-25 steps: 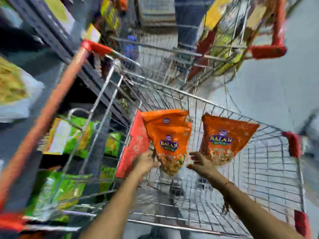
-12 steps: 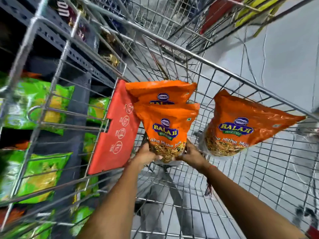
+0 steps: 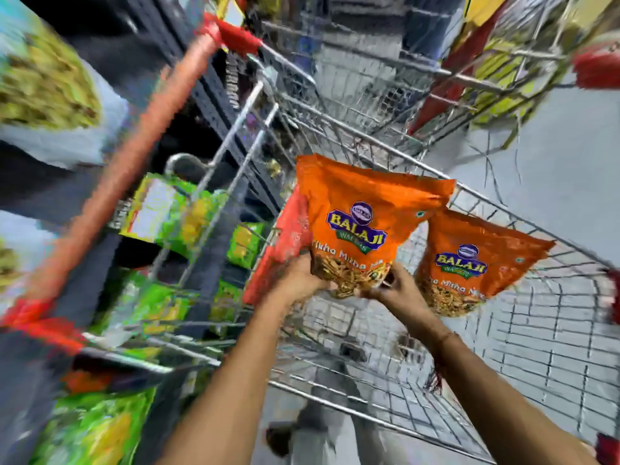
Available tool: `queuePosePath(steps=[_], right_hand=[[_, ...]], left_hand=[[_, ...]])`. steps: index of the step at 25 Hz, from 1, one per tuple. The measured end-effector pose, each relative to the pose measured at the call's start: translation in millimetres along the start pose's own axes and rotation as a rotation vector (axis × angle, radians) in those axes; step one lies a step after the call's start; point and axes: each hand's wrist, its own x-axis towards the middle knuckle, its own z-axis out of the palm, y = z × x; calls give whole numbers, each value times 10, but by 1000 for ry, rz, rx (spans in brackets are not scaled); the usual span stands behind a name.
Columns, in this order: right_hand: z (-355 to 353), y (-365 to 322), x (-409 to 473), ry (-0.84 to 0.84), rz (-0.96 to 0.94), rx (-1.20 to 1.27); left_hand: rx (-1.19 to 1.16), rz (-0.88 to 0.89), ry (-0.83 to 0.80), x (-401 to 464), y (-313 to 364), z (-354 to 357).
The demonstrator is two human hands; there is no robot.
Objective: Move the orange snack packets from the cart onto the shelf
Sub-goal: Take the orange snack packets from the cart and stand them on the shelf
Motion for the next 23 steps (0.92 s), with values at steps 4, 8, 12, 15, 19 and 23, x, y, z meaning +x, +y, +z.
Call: queuePosePath(steps=[4, 8, 12, 15, 19, 23], right_hand=[[321, -1026, -526, -43, -345, 3], [863, -2097, -1271, -134, -676, -3], [1575, -2978, -2246, -260, -976, 1], [2096, -3349, -2865, -413, -1119, 52], [2952, -3585, -3474, -691, -1204, 75], [3842, -3522, -3841, -901, -1231, 50]], left_hand=[[-72, 293, 291, -1041, 479, -687], [-194, 605, 512, -2463, 1084, -1340], [-193, 825, 784, -3936, 1255, -1889], [-192, 919, 971, -4870, 1164, -2111], [-109, 919, 1261, -5960, 748, -2342], [-63, 767, 1450, -6694, 144, -2574]])
